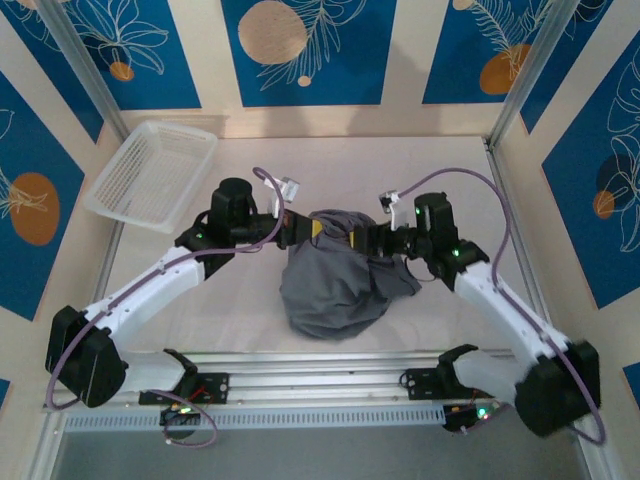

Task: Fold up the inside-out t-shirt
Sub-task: Adjust the T-shirt at the center of the table.

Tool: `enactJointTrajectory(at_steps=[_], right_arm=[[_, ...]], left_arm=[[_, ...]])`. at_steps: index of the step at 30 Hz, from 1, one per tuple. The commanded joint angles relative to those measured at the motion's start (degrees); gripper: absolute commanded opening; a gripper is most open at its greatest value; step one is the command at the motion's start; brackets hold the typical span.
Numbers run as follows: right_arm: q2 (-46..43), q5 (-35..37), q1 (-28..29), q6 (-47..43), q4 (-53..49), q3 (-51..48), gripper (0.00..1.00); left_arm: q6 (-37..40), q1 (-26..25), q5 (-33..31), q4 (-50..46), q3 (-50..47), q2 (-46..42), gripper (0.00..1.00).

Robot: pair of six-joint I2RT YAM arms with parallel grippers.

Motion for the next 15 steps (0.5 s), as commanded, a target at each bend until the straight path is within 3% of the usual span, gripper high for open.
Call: enactJointTrajectory(at_steps=[1, 4, 9, 12, 15], right_arm=[[-6.0, 19.1, 5.8, -10.3, 5.6, -4.3, 0.69], [-7.4, 25.8, 9.3, -17.2, 12.4, -5.0, 0.71], [-2.7, 13.5, 12.9, -29.1, 11.9, -0.7, 0.70], [0.0, 13.6, 15.3, -32.8, 12.4, 0.7, 0.69], [2.5, 21.2, 16.1, -34.4, 13.9, 1.7, 0.69]], left_arm=[[-0.6, 0.5, 4.1, 2.3, 1.2, 0.7, 0.00], [0.3, 0.4, 4.0, 0.5, 2.3, 1.3, 0.00], [1.1, 0.4, 3.3, -1.7, 3.5, 1.6, 0.00], [1.2, 0.4, 2.8, -2.2, 3.4, 1.5, 0.00], [0.8, 0.4, 3.0, -1.8, 3.3, 1.5, 0.00]])
